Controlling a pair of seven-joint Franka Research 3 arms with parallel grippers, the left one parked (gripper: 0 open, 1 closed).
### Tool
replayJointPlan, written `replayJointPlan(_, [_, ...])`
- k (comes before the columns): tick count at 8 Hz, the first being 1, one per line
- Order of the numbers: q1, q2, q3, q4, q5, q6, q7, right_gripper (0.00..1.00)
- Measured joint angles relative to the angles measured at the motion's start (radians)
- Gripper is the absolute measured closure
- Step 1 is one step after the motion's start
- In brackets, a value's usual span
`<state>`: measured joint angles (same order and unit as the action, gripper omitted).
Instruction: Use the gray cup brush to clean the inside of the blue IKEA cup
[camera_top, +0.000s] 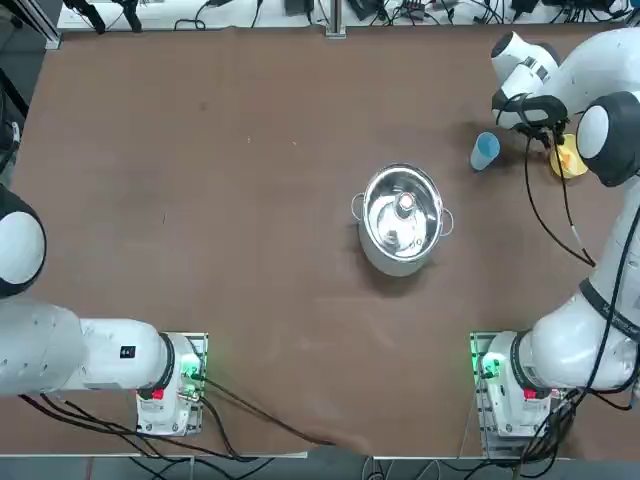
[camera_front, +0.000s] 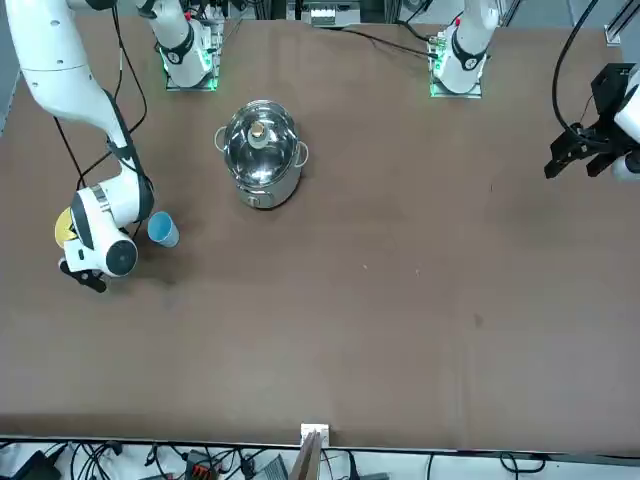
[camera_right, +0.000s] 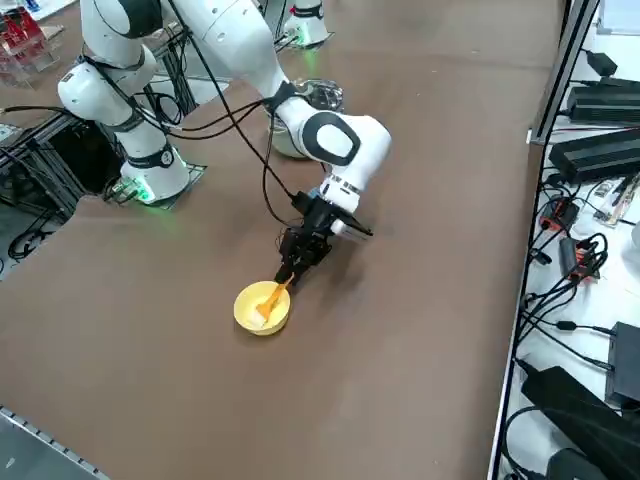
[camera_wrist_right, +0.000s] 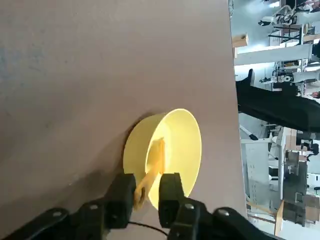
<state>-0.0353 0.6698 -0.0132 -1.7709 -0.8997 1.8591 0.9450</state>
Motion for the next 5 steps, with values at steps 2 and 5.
replayJointPlan(2, [0.001, 0.000, 0.000, 0.008, 0.000, -0.001, 0.000, 0.91])
replayJointPlan(5, [0.001, 0.000, 0.001, 0.051, 0.000, -0.058, -0.012, 0.97])
